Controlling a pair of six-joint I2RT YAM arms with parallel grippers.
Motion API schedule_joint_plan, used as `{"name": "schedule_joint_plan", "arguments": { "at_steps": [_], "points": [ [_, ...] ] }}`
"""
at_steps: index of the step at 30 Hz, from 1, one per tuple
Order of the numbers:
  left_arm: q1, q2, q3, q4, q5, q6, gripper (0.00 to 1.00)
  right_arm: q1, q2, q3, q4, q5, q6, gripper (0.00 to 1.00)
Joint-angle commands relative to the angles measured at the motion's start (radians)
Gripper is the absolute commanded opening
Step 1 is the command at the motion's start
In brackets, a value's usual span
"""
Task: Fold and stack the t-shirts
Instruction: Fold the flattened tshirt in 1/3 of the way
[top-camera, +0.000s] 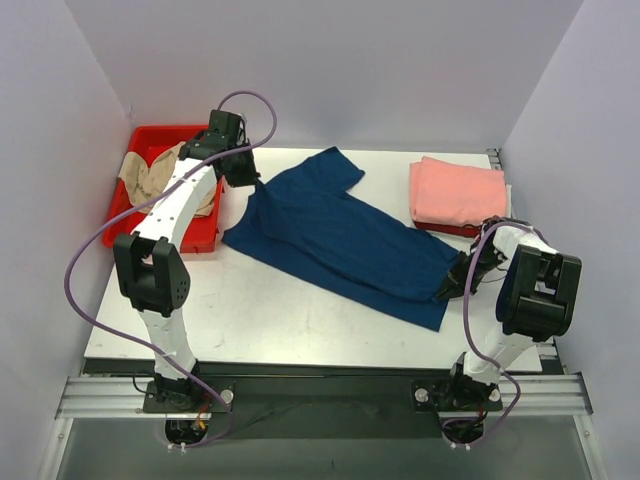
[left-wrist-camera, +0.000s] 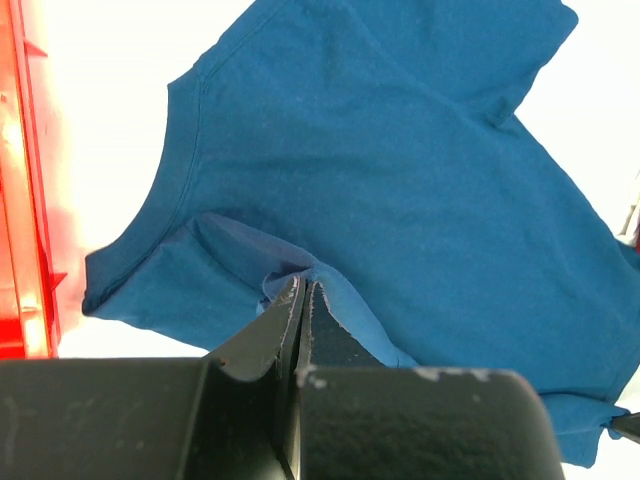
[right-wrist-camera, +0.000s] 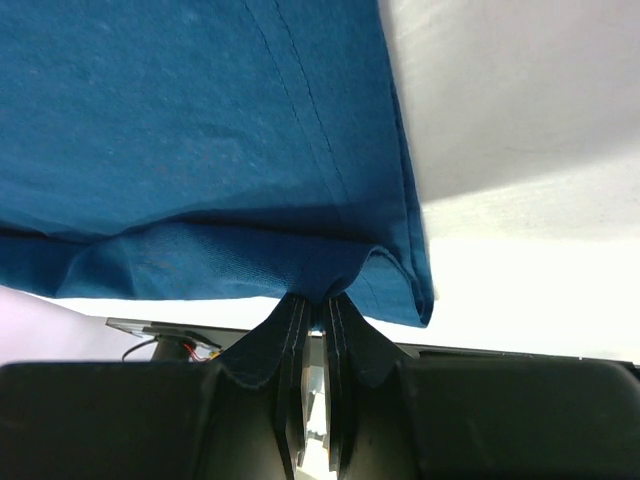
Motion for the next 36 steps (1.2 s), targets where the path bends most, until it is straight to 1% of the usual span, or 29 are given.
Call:
{"name": "schedule_joint_plan", "arguments": {
  "at_steps": [1,16,26,32,36],
  "points": [
    [0.004,0.01,0.066,0.027,-0.016,-0.007,0.0,-0.008,0.01,0.027,-0.031,-0.016,0.002,0.0],
    [0.018,-0.014,0.053,0.029,-0.021,-0.004,0.0,-0.034,-0.036,-0.006,-0.031,-0.029,0.006,0.0],
    [0.022,0.015,0.073,0.038,-0.02,-0.01,0.0,-0.043,-0.015,0.014,-0.029,-0.026,0.005,0.0],
    [0.022,0.044,0.11,0.041,-0.016,-0.016,0.0,-0.046,0.005,0.036,-0.031,-0.026,0.006,0.0],
    [0.022,0.104,0.153,0.024,0.009,-0.015,0.0,-0.046,0.034,0.053,-0.031,-0.029,0.005,0.0]
  ]
}}
